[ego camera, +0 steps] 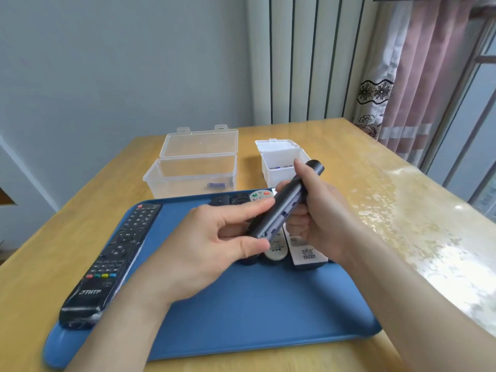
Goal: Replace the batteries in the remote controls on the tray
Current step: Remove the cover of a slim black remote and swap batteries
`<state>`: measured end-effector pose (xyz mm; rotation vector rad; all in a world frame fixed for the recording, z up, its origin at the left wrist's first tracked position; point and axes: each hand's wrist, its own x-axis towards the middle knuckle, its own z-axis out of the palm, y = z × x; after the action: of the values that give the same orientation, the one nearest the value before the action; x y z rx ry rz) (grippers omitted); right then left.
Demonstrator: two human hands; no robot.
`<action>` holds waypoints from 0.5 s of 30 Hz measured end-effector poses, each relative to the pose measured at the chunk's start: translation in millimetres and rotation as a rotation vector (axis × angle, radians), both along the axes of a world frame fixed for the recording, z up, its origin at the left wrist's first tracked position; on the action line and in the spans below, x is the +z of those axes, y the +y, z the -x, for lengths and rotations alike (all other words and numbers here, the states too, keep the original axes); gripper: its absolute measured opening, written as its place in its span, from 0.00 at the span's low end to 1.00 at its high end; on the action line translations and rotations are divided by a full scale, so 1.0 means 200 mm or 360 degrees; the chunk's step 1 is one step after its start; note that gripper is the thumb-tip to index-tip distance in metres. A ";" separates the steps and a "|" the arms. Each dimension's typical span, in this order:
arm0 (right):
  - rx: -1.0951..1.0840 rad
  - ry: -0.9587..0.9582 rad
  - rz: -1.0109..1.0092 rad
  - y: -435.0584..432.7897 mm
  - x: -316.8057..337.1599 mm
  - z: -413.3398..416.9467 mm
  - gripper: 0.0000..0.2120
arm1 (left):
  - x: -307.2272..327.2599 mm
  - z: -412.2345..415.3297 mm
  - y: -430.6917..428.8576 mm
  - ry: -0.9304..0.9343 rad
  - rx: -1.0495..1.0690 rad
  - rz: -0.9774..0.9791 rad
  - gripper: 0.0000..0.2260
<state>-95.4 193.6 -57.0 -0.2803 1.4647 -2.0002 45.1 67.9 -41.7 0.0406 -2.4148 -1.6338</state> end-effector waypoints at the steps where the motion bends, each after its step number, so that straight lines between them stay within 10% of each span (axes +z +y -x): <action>1: -0.0048 -0.0029 0.0041 0.01 0.01 0.01 0.20 | 0.02 -0.01 -0.01 0.0038 -0.0012 -0.0053 0.20; 8: -0.0139 0.0071 0.0076 0.07 0.04 0.06 0.15 | 0.06 -0.03 -0.12 0.0205 0.0531 -0.0220 0.10; 15: -0.0244 0.0129 0.0132 0.06 0.05 0.01 0.16 | 0.04 -0.08 -0.17 -0.0502 -0.0120 0.0400 0.09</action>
<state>-98.3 205.8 -46.0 -0.2952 1.4949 -2.1991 61.4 33.7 -34.1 0.1797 -2.8755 -1.4310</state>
